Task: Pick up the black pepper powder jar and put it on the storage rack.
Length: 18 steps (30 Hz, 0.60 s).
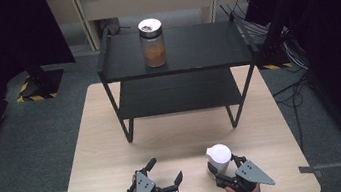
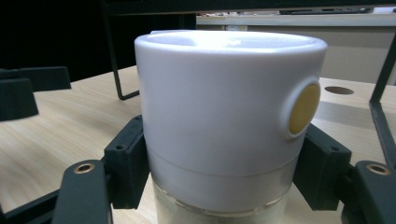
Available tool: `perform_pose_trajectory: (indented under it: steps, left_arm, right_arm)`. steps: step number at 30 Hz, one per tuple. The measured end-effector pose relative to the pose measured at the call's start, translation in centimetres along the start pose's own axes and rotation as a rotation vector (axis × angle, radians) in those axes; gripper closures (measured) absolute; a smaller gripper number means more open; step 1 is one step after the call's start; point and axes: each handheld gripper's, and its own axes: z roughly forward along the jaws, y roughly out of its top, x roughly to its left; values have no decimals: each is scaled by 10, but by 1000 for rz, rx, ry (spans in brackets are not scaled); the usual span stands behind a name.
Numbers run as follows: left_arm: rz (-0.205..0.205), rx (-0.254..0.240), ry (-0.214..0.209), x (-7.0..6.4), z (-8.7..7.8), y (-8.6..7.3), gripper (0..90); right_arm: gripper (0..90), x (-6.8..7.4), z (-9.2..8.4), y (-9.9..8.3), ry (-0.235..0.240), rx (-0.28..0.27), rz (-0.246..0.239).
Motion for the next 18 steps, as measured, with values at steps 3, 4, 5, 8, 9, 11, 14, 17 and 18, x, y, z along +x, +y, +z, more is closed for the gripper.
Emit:
perform_pose_trajectory:
  steps: [3,4,5,8,9,11,14,17,18]
  left_arm:
    - [-1,0,0,0,0,0,1]
    - [-2,0,0,0,0,0,1]
    - [-3,0,-1,0,0,0,1]
    - [-4,1,-1,1,0,0,1]
    - [-4,2,-1,1,0,0,1]
    - [-4,2,-1,1,0,0,1]
    - [-4,2,-1,1,0,0,1]
    - [-4,3,-1,1,0,0,1]
    - [-4,3,-1,1,0,0,1]
  right_arm:
    - [307,-2,0,8,25,2,-10]
    - [307,-3,0,11,37,4,-15]
    - [307,-3,1,14,47,4,-21]
    - [307,-4,1,24,71,3,-33]
    - [307,-4,1,27,78,5,-33]
    - [307,-5,1,32,91,5,-33]
    - [307,-5,1,41,104,9,-28]
    - [307,-4,1,50,112,7,-27]
    - [307,-5,1,54,117,6,-26]
